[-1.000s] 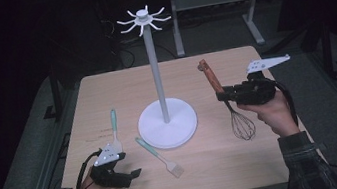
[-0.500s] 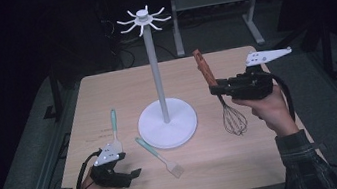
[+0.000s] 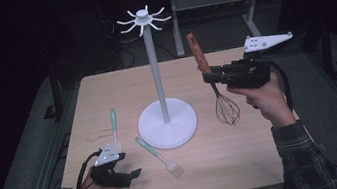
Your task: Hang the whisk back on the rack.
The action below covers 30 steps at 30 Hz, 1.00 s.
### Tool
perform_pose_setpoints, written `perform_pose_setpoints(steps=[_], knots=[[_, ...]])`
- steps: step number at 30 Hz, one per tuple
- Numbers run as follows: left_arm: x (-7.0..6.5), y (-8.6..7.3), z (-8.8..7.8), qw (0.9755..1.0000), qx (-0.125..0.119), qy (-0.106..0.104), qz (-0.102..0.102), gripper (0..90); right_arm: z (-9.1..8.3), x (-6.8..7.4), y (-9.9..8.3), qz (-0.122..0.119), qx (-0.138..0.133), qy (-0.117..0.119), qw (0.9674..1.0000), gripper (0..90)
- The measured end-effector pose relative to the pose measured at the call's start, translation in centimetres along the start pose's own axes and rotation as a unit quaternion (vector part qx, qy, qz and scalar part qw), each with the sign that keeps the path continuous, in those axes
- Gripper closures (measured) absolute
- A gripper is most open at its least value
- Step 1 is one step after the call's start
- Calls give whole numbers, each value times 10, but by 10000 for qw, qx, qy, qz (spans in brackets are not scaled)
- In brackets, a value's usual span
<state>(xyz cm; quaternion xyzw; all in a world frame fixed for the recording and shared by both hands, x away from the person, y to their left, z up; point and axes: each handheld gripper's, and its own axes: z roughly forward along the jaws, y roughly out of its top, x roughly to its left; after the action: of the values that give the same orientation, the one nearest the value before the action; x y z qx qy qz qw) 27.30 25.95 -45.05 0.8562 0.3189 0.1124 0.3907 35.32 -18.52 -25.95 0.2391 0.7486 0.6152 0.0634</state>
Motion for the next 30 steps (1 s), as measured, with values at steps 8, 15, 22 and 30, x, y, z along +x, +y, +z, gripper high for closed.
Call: perform_pose_setpoints(steps=[8,15,22,30], knots=[[0,0,1,10000,-3,-12,-28,151,9,12,20,-182,-110,206,9996,709],[0,0,0,10000,10,-17,-8,152,17,19,33,-317,-132,250,9991,709],[0,0,0,10000,-9,-24,-62,152,26,20,41,-380,-162,292,9987,709],[0,0,0,10000,20,-23,-21,152,35,20,43,-386,-184,373,9984,709]])
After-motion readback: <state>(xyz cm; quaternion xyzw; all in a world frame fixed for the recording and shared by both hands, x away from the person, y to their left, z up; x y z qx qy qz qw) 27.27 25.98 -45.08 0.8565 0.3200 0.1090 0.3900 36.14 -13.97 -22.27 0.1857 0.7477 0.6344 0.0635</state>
